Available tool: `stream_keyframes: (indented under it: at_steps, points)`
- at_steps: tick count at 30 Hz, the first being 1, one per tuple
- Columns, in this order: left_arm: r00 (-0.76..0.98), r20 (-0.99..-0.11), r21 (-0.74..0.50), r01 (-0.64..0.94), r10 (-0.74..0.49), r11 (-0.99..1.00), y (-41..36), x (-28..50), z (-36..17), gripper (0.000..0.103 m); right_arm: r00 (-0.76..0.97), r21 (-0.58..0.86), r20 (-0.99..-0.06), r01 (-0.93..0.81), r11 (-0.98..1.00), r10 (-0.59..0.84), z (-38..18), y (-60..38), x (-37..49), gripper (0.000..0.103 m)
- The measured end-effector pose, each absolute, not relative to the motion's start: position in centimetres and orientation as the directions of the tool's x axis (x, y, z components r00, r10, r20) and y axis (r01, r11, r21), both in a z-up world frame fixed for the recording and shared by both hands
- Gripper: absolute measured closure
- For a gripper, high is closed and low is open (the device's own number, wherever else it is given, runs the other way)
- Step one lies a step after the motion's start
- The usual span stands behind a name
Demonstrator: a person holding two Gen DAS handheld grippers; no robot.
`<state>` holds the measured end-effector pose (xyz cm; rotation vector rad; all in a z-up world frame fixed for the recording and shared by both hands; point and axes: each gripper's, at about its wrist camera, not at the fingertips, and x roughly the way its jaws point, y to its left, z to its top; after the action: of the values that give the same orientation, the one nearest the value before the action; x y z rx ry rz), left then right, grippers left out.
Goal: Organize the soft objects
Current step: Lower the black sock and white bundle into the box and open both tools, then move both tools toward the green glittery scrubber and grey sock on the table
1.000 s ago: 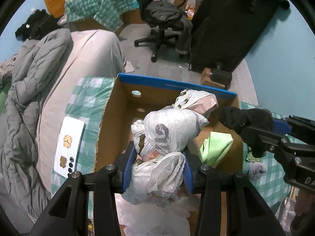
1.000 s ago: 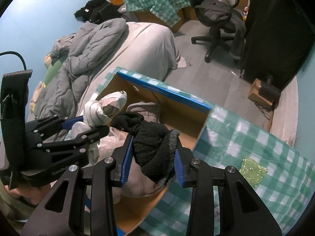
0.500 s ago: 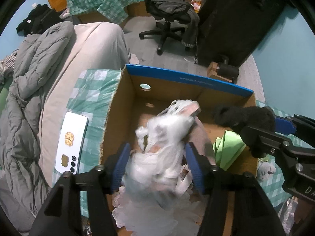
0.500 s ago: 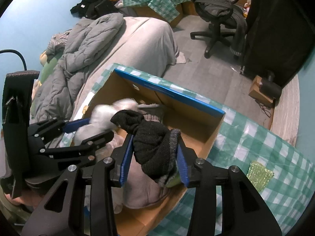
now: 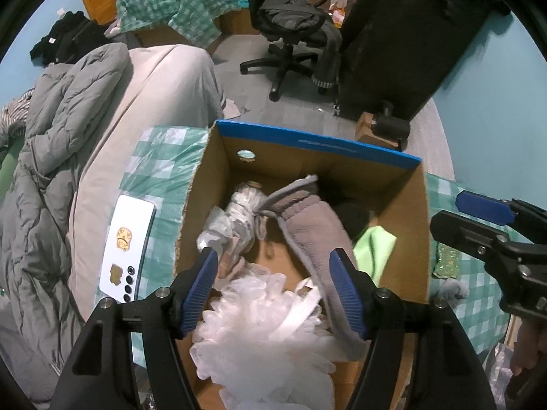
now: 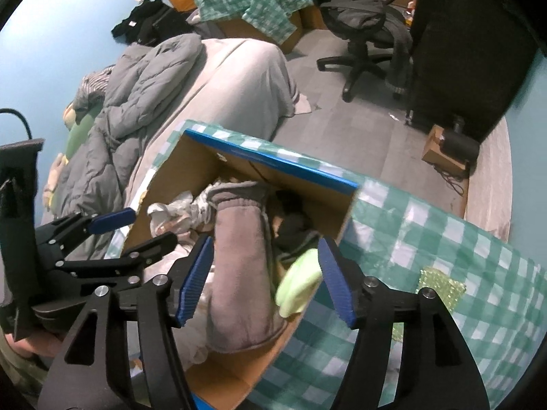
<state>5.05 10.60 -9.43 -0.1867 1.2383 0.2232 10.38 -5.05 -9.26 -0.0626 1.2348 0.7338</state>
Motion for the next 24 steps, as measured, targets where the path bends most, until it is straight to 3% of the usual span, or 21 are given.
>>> stream_keyframes:
  at_steps: [24]
  points:
    - [0.315, -0.949, -0.027, -0.174, 0.030, 0.984, 1.1, 5.2, -8.8, 0.030, 0.161, 0.320, -0.895, -0.420, 0.849, 0.417, -10.5, -16.3, 11.1, 0.037]
